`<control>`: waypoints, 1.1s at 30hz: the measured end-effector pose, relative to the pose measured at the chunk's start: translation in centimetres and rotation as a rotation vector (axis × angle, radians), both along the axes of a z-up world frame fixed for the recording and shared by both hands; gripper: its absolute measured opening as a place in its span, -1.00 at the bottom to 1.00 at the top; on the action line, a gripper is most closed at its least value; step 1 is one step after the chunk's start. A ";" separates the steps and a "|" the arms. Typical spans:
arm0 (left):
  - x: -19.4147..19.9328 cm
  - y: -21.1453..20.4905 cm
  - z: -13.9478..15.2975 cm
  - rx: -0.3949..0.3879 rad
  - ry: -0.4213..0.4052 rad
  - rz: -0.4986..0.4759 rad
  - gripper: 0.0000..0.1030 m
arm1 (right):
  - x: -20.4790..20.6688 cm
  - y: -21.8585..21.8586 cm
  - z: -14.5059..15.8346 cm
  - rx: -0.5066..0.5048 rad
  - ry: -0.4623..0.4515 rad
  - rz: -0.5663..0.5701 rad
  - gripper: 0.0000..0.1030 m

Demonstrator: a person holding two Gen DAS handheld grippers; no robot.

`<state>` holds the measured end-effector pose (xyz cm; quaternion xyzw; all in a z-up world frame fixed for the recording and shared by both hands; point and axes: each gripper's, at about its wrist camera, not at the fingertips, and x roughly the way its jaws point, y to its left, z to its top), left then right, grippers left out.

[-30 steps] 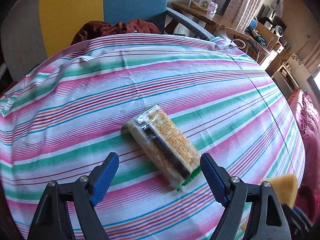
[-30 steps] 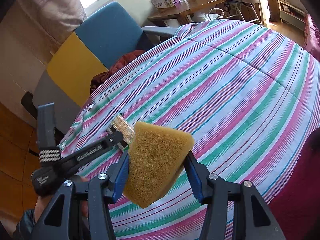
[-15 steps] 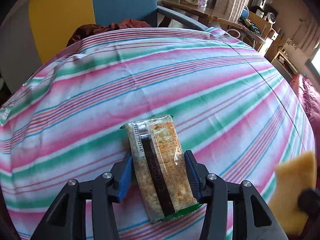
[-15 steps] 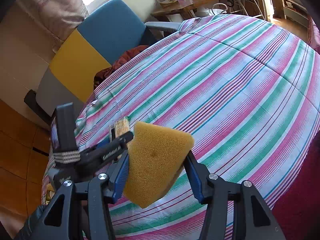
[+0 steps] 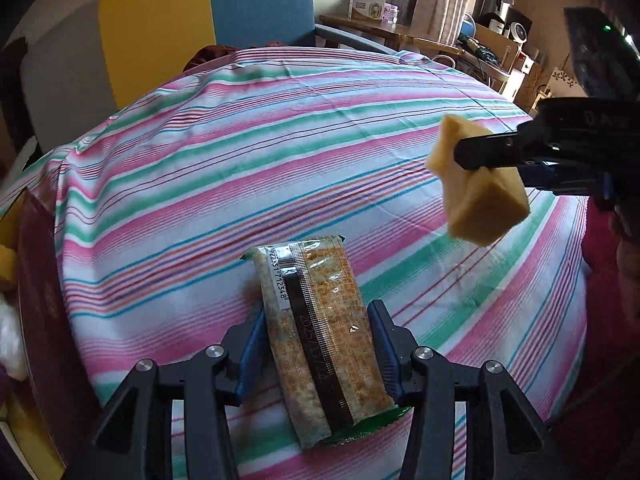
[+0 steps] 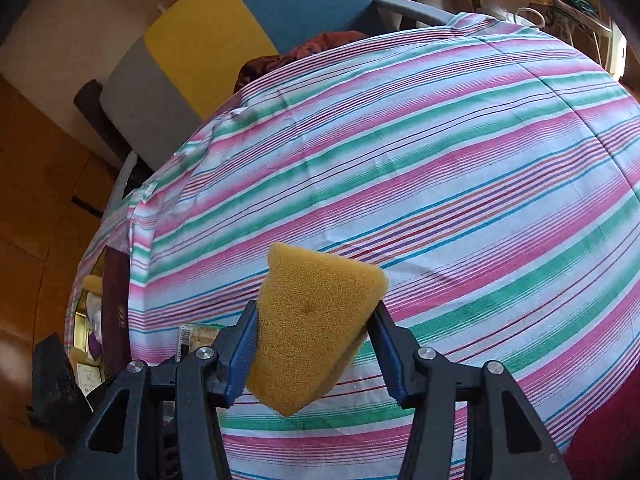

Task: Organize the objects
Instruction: 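Carry the granola bar into the gold tray and open the left tool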

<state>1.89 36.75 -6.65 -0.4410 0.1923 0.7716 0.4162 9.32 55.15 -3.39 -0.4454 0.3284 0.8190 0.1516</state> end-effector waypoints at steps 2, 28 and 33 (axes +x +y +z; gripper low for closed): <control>0.4 -0.8 -0.1 0.021 0.005 0.015 -0.03 | -0.6 -0.2 -0.3 0.012 -0.017 0.012 0.06; 2.8 -3.9 4.3 0.131 0.121 0.011 -0.06 | -1.1 0.2 -1.4 0.044 -0.090 0.009 0.05; 2.8 -5.2 6.0 0.161 0.134 0.036 -0.06 | -1.1 0.3 -1.4 0.046 -0.092 0.012 0.05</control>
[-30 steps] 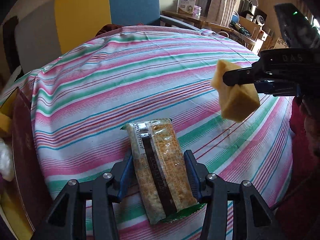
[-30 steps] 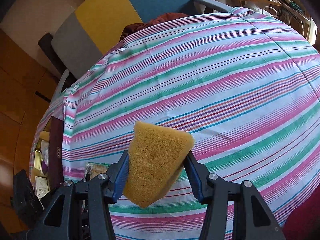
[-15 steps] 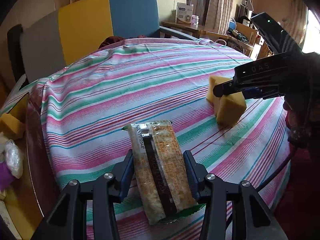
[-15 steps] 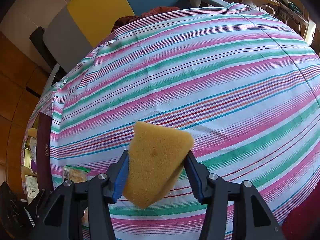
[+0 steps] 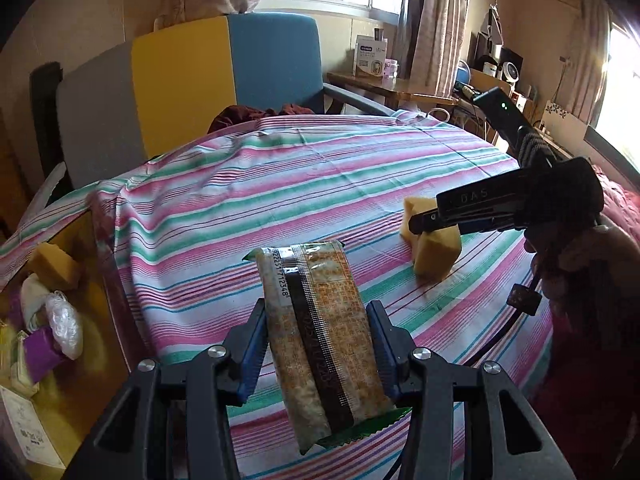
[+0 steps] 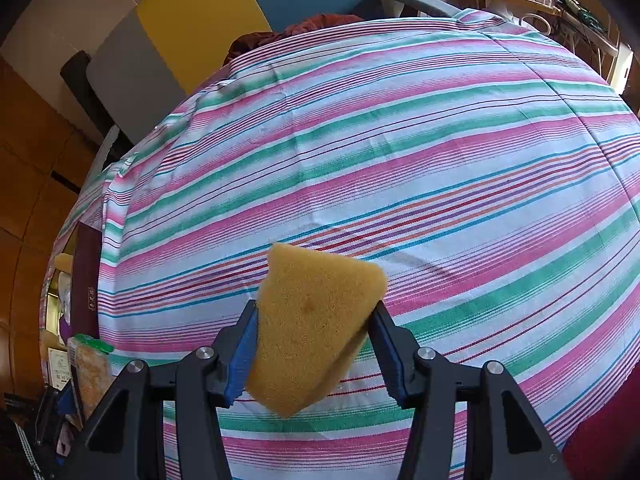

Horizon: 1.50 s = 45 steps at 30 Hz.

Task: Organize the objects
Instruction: 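Carry the granola bar into the gold tray and open the left tool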

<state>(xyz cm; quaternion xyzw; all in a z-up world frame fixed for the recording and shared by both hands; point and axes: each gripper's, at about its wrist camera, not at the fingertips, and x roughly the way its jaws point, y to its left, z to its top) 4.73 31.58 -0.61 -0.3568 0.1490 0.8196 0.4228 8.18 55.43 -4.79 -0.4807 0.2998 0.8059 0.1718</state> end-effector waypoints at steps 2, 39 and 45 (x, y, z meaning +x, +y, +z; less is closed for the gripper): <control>0.0 -0.6 0.6 0.010 0.004 0.009 -0.06 | 0.0 0.0 0.0 0.002 -0.002 0.002 0.05; -10.6 -21.4 0.1 0.155 -0.268 0.504 -0.06 | -0.3 -0.5 0.2 0.047 -0.021 0.027 0.05; -10.6 -19.9 -2.4 0.010 -0.238 0.515 -0.06 | -0.1 -0.5 0.3 0.048 -0.021 0.026 0.05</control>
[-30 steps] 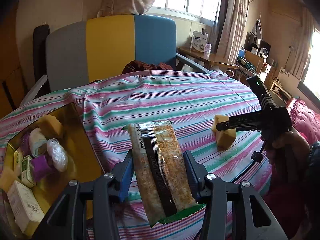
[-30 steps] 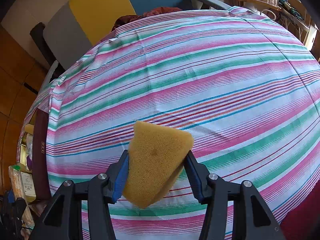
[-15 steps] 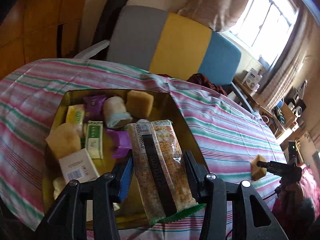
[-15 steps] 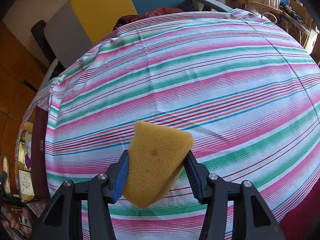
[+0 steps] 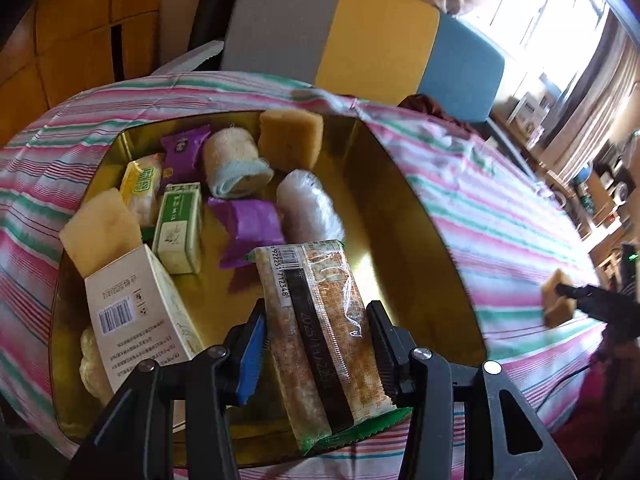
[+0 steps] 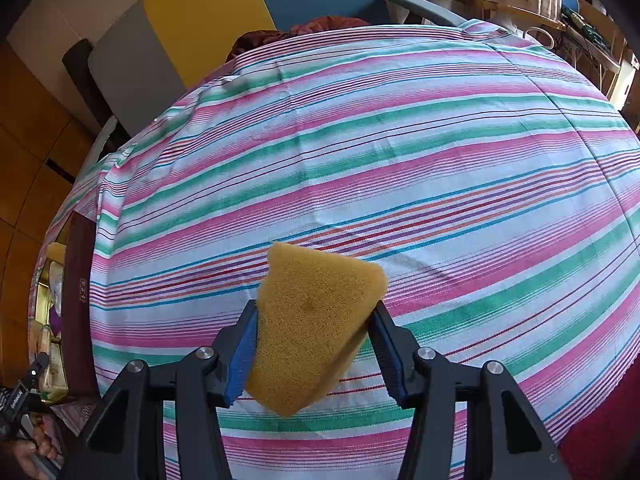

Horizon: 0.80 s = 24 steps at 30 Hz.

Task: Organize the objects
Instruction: 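Carry the granola bar into the gold tray and open the left tool, then carry the yellow sponge over the gold tray with the right tool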

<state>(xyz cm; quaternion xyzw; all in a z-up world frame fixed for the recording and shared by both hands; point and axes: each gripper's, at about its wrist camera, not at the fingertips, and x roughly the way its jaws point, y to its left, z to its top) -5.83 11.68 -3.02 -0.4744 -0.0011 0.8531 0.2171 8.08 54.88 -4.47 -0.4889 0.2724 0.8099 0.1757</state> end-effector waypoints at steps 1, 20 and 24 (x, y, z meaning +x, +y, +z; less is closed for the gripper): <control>0.0 0.1 -0.3 -0.022 0.003 0.000 -0.05 | 0.0 0.0 0.0 0.000 0.000 0.001 0.05; 1.0 -0.7 1.8 -0.076 0.139 0.030 0.03 | 0.0 0.0 0.0 0.010 -0.007 0.008 0.05; 1.6 -1.1 2.9 -0.074 0.178 0.026 0.03 | -0.2 -0.4 0.2 0.033 -0.010 0.024 0.05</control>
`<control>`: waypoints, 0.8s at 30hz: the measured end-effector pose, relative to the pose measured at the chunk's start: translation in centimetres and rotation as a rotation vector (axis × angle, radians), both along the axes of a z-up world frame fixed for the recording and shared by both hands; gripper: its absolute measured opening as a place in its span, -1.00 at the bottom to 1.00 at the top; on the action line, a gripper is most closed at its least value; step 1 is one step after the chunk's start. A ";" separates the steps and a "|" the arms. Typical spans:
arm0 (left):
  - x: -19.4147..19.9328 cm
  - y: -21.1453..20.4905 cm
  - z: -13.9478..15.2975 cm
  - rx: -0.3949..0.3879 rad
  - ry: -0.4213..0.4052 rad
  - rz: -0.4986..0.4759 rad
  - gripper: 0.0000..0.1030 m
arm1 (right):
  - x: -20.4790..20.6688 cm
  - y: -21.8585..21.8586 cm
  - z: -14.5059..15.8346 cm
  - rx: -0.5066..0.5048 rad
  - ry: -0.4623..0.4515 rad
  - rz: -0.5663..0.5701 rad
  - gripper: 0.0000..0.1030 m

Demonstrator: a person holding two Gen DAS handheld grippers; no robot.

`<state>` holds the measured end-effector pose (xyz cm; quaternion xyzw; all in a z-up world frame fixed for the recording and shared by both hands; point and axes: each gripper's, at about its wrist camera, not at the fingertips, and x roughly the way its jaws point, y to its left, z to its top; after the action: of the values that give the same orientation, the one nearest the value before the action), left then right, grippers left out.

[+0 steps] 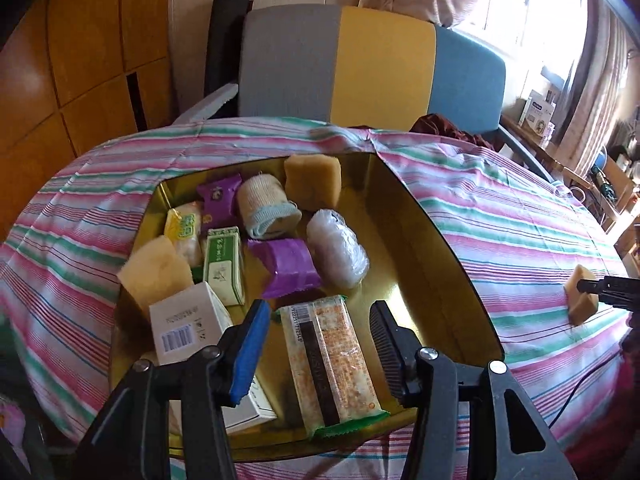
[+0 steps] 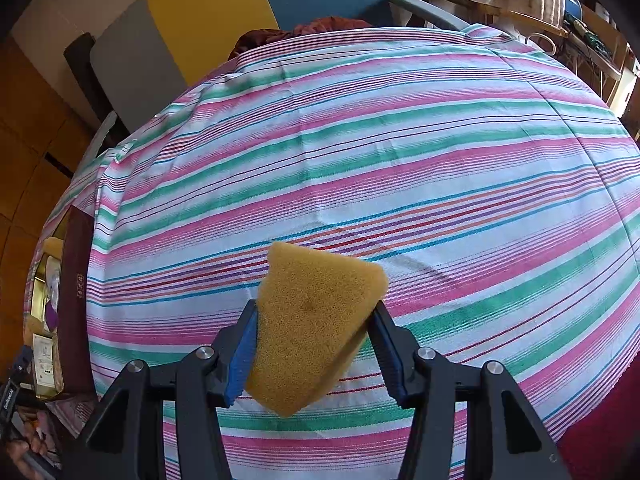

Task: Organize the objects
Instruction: 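Carry the yellow sponge over the gold tray with the right tool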

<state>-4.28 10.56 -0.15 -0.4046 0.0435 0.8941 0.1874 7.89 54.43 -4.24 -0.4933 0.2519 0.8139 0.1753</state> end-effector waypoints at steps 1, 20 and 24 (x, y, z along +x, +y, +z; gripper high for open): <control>0.2 -0.1 0.2 -0.003 0.010 0.000 0.03 | 0.0 -0.2 0.2 0.008 0.000 0.006 0.05; 0.7 -4.1 0.9 0.040 0.031 0.066 0.14 | -9.2 -24.5 8.8 0.015 0.182 0.692 0.05; 0.7 -5.5 0.9 0.052 0.036 0.098 0.20 | -11.4 -28.4 7.4 0.052 0.092 0.785 0.05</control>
<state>-3.56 5.04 0.79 -0.3849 0.0037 0.9101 0.1533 -3.49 26.01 3.15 -0.5106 0.0311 0.8463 -0.1484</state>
